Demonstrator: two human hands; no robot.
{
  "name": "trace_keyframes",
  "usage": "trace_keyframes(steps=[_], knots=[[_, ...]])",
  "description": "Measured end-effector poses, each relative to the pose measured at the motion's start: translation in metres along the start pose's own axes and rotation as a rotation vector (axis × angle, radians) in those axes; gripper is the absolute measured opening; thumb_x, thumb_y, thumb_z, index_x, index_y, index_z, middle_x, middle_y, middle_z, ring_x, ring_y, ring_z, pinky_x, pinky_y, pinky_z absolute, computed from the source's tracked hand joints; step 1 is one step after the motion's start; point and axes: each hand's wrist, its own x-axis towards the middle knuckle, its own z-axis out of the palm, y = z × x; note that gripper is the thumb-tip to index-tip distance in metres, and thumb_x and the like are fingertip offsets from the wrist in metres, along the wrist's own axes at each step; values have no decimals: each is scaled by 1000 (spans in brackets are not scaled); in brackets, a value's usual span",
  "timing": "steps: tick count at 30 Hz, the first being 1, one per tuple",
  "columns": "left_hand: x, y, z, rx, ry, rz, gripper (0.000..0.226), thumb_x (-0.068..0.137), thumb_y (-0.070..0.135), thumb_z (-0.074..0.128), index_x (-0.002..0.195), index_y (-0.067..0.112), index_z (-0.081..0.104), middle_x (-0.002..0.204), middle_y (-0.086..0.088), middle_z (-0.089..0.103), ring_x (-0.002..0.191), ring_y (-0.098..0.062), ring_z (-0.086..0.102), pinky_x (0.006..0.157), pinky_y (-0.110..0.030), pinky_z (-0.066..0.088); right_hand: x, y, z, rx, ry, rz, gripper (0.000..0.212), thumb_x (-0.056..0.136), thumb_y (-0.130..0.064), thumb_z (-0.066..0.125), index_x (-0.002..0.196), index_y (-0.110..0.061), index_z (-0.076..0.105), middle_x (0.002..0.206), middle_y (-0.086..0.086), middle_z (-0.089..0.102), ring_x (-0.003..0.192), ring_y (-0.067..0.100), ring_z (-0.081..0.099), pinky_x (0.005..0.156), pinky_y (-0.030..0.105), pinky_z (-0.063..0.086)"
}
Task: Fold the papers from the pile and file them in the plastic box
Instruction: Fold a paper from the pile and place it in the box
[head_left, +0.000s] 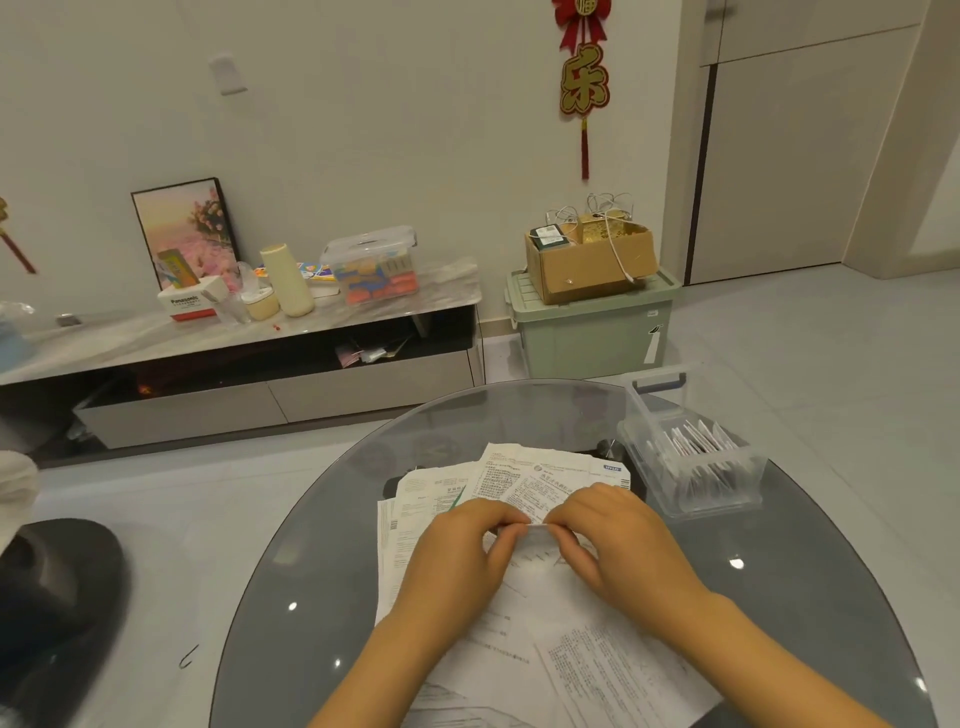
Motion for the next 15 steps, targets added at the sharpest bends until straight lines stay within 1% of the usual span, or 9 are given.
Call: trace_keyframes(steps=[2, 5, 8, 10, 12, 15], knots=[[6, 6, 0, -26, -11, -12, 14, 90, 22, 59, 86, 33, 68, 86, 22, 65, 86, 6, 56, 71, -10, 42, 1, 2, -6, 10, 2, 14, 23, 87, -32, 46, 78, -23, 66, 72, -13, 59, 66, 8, 53, 61, 19, 43], [18, 19, 0, -29, -15, -12, 23, 90, 20, 59, 76, 38, 60, 81, 22, 63, 84, 4, 57, 71, -10, 42, 0, 10, -16, 17, 43, 39, 24, 89, -31, 45, 81, -22, 65, 74, -12, 59, 68, 7, 53, 63, 18, 44], [33, 38, -3, -21, 5, -29, 25, 88, 24, 63, 69, 38, 55, 80, 17, 63, 80, 2, 57, 68, -8, 41, 2, 18, -32, 24, 95, 110, 14, 86, -25, 54, 82, -20, 66, 74, -10, 60, 69, 8, 54, 62, 17, 44], [44, 48, -4, -24, 23, -38, 19, 86, 25, 64, 70, 33, 58, 80, 13, 64, 79, 0, 56, 65, -8, 38, 4, 21, -40, 25, 123, 149, 10, 81, -20, 59, 83, -18, 68, 74, -8, 61, 69, 8, 54, 63, 11, 40], [57, 59, -6, 7, 6, -12, 17, 87, 26, 63, 71, 29, 58, 81, 11, 63, 79, -3, 56, 66, -10, 38, 5, 25, -47, 21, 153, 186, 11, 80, -20, 59, 82, -17, 69, 72, -8, 62, 68, 5, 52, 62, 7, 35], [80, 81, -6, 67, 5, 65, 14, 88, 27, 62, 74, 27, 59, 82, 11, 61, 79, -6, 55, 67, -16, 39, 8, 36, -58, 2, 242, 255, 9, 80, -18, 61, 81, -19, 70, 71, -13, 58, 68, 0, 46, 62, 4, 32]])
